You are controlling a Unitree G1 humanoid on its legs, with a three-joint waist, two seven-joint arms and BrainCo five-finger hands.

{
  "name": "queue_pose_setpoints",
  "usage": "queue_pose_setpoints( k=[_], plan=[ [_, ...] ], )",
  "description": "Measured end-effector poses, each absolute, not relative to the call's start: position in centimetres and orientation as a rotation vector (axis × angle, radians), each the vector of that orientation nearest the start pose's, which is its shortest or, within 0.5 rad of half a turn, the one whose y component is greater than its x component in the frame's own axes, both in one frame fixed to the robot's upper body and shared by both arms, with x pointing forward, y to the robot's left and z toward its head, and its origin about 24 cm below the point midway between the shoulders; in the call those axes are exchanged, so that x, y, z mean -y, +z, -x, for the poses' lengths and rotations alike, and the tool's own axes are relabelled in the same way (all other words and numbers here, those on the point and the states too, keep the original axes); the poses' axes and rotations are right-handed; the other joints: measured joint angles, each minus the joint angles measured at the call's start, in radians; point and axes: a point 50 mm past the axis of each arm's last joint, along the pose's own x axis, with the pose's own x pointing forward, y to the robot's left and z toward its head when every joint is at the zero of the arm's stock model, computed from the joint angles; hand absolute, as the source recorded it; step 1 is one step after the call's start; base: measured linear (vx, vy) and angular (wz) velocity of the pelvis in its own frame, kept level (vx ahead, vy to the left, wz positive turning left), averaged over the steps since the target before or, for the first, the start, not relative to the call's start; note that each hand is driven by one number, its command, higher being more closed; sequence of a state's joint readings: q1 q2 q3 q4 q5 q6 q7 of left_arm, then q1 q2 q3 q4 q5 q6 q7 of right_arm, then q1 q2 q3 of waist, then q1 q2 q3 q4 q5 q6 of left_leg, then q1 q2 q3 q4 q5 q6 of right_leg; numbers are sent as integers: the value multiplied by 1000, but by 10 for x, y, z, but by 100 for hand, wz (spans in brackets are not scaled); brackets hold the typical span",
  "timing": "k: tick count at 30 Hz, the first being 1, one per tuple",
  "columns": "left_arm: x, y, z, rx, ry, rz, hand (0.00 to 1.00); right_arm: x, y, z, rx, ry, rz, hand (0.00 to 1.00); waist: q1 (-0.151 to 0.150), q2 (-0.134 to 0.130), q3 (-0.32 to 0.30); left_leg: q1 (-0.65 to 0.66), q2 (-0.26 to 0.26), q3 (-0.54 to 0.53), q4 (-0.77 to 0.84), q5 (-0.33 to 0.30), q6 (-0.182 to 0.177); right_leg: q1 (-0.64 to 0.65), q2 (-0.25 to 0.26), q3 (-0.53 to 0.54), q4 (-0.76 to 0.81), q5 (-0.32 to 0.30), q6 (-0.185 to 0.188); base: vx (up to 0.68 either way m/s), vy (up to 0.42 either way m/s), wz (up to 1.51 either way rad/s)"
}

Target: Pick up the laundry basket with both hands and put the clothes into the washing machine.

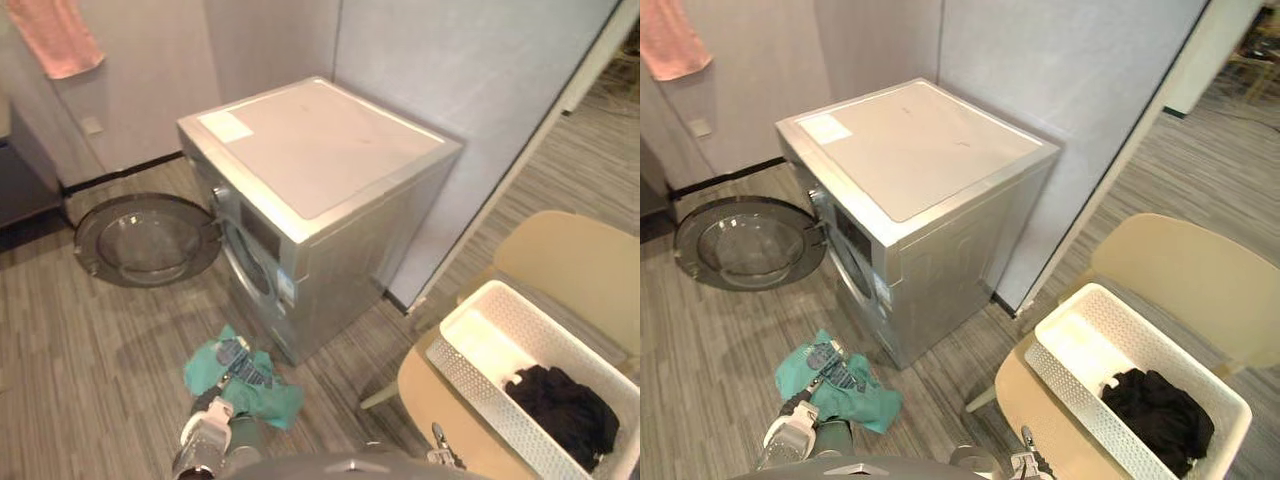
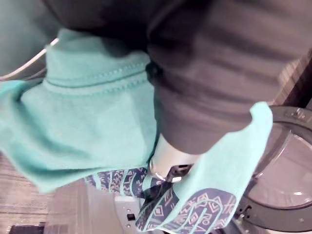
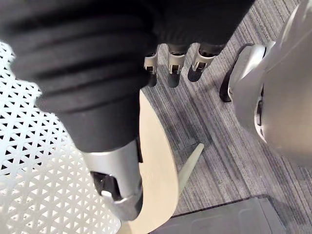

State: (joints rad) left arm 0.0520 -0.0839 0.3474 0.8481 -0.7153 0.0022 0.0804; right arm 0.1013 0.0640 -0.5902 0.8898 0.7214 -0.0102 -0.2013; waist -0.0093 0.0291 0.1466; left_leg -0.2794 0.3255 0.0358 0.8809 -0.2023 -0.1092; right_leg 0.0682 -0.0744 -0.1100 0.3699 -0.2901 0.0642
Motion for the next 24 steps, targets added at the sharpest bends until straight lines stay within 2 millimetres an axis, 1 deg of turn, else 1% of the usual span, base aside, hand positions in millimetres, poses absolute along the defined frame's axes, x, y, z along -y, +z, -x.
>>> queue_pose_setpoints(
  k=[1,2,3,4,5,6,7,8,9,10,11,12,13,14,15,16,18,19,20,21,22,23,24],
  plan=[
    [-177,-144,-133,-802,702,858,100,217,-155,-82,-836,-1087,-879,0,1,-4,0,11,-1,-4,-53,-19,1,0,-7,19,-6,4,6,114,250,-88],
    [-178,-145,-132,-805,707,858,100,216,-155,-83,-840,-1077,-870,0,7,-11,-2,34,5,-16,-170,-31,8,-2,-28,58,-17,10,19,126,338,-85],
    [-178,-145,-131,-806,710,860,100,215,-155,-83,-843,-1069,-863,0,9,-12,-3,46,14,-28,-248,-28,14,-3,-41,91,-28,12,27,167,490,-107],
    [-178,-145,-131,-807,713,864,100,215,-154,-84,-843,-1063,-859,0,10,-15,-6,55,23,-57,-335,-16,28,-10,-67,138,-38,7,58,140,474,-87],
    [-176,-145,-131,-814,713,865,100,216,-154,-83,-843,-1066,-857,0,10,-12,-11,56,24,-68,-375,-1,36,-19,-80,160,-37,1,76,139,535,-92],
    [-171,-148,-127,-842,712,867,100,218,-155,-78,-849,-1083,-850,0,8,5,-34,65,22,-71,-439,44,-41,-37,-99,205,-35,-15,123,138,552,-69],
    [-177,-148,-127,-841,729,851,100,213,-158,-73,-881,-1093,-857,0,2,-18,-41,71,-17,-34,-405,21,-128,-36,-143,243,-42,-26,130,196,593,-60],
    [-185,-148,-126,-837,744,828,100,204,-163,-64,-942,-1097,-865,0,-9,-63,-62,71,-54,-3,-387,-7,-116,-30,-160,293,-44,-15,143,223,490,-42],
    [-185,-146,-130,-830,733,820,100,198,-165,-61,-974,-1091,-870,0,-12,-74,-71,70,-72,22,-357,-26,-108,-32,-175,283,-61,55,134,186,362,-33],
    [-185,-147,-130,-836,725,813,100,197,-165,-61,-977,-1092,-869,0,-14,-74,-73,72,-78,25,-351,-34,-100,-30,-180,291,-78,93,138,135,383,-29],
    [-181,-146,-132,-849,690,786,100,197,-165,-60,-980,-1090,-869,0,-23,-75,-76,73,-90,42,-353,-40,-87,-32,-192,290,-103,165,136,74,333,-18],
    [-178,-146,-133,-856,669,774,100,197,-166,-59,-985,-1093,-871,0,-25,-77,-78,77,-97,53,-361,-40,-80,-35,-201,291,-115,197,140,87,403,-33],
    [-171,-147,-134,-876,624,747,100,196,-166,-59,-989,-1092,-873,0,-24,-81,-83,97,-115,94,-388,-36,-60,-54,-220,306,-132,277,139,66,277,-41],
    [-170,-147,-134,-882,615,739,100,196,-166,-59,-990,-1090,-872,0,-21,-82,-85,110,-120,113,-404,-33,-54,-67,-224,321,-129,299,139,65,280,-60],
    [-168,-147,-134,-888,605,731,100,196,-166,-59,-989,-1088,-870,0,-20,-82,-86,134,-123,145,-430,-27,-44,-88,-228,334,-121,335,131,31,179,-77],
    [-166,-148,-132,-894,600,728,100,197,-165,-61,-982,-1086,-869,0,-15,-79,-85,171,-123,192,-463,-19,-36,-126,-227,328,-88,374,105,16,187,-95],
    [-164,-149,-130,-906,595,726,100,199,-163,-68,-955,-1076,-869,0,-10,-72,-84,223,-123,253,-506,-9,-29,-179,-227,290,-29,418,51,-9,101,-92],
    [-161,-150,-126,-916,598,733,100,202,-162,-69,-944,-1075,-865,0,-19,-61,-85,254,-121,289,-537,-1,-24,-213,-230,205,21,443,14,-65,60,-78],
    [-161,-151,-124,-920,604,734,100,202,-162,-70,-941,-1072,-863,0,-28,-60,-84,278,-110,312,-557,6,-23,-243,-227,154,101,386,32,-82,10,-73],
    [-161,-152,-122,-930,608,735,100,201,-162,-70,-946,-1065,-857,0,-34,-62,-83,307,-109,330,-582,17,-27,-264,-198,84,191,300,36,-74,-51,-45],
    [-159,-153,-122,-937,606,736,100,201,-162,-70,-948,-1057,-847,0,-34,-62,-83,317,-110,338,-591,21,-31,-262,-183,44,200,265,30,-32,-108,-57],
    [-156,-153,-122,-939,600,747,100,203,-161,-72,-955,-1027,-806,0,-28,-55,-87,328,-114,363,-612,32,-37,-258,-182,4,164,229,24,-18,-110,-61],
    [-154,-155,-120,-954,597,748,100,204,-161,-73,-953,-1005,-797,0,-27,-50,-92,332,-118,378,-648,60,-44,-230,-162,6,87,204,39,-5,-123,-54]
  ],
)
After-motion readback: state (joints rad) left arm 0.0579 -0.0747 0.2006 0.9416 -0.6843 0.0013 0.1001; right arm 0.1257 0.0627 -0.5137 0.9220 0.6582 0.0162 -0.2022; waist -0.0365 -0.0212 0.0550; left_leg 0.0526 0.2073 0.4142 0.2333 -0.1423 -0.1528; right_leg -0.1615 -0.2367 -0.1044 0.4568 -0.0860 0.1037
